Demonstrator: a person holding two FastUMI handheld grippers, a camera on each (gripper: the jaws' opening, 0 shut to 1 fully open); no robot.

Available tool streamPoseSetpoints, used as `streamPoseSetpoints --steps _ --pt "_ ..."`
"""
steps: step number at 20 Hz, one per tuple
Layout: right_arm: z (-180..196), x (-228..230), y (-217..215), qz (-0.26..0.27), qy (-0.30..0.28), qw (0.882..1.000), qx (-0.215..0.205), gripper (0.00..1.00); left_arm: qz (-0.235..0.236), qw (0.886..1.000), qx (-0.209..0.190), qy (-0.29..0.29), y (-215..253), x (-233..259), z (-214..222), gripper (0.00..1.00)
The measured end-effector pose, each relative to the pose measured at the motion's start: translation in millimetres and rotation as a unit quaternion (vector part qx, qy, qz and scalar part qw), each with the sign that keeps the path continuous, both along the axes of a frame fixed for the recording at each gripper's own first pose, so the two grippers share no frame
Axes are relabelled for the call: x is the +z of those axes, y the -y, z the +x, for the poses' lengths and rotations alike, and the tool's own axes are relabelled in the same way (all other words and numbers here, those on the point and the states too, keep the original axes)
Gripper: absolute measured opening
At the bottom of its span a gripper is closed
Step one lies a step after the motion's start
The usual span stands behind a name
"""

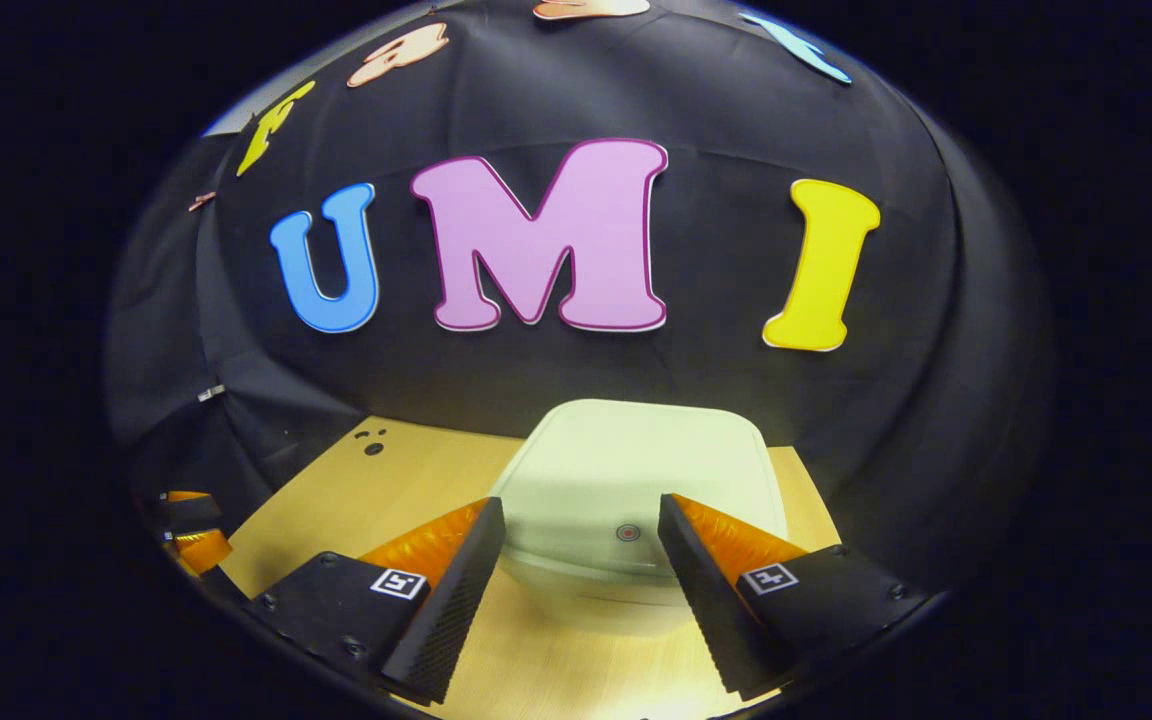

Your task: Press the lid of the desktop garbage bin to open it, pick up the crumpled paper on the desktop and throw it into the bin, then pick up the pop can on the desktop and drop it into the bin, and finally close the garbage bin lid.

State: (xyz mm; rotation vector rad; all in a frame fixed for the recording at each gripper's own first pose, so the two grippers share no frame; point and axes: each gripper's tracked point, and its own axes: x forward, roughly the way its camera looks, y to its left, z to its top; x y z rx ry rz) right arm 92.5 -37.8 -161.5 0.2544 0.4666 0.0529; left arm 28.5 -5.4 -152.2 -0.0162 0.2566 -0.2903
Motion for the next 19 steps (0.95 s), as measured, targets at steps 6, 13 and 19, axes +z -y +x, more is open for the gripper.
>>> streamPoseSetpoints --steps 6,13,19 --pt "-46 29 -31 0.008 0.044 0.999 0.013 0.98 0.005 1.0 -0.006 0.007 10 6 4 0.96" --pt "-90 22 -66 0.011 0.055 0.998 0.031 0.98 0.009 1.0 -0.011 0.014 18 13 3 0.96" --pt "-112 8 -81 0.012 0.054 0.998 0.033 0.98 0.011 1.0 -0.01 0.018 20 14 -1 0.96"
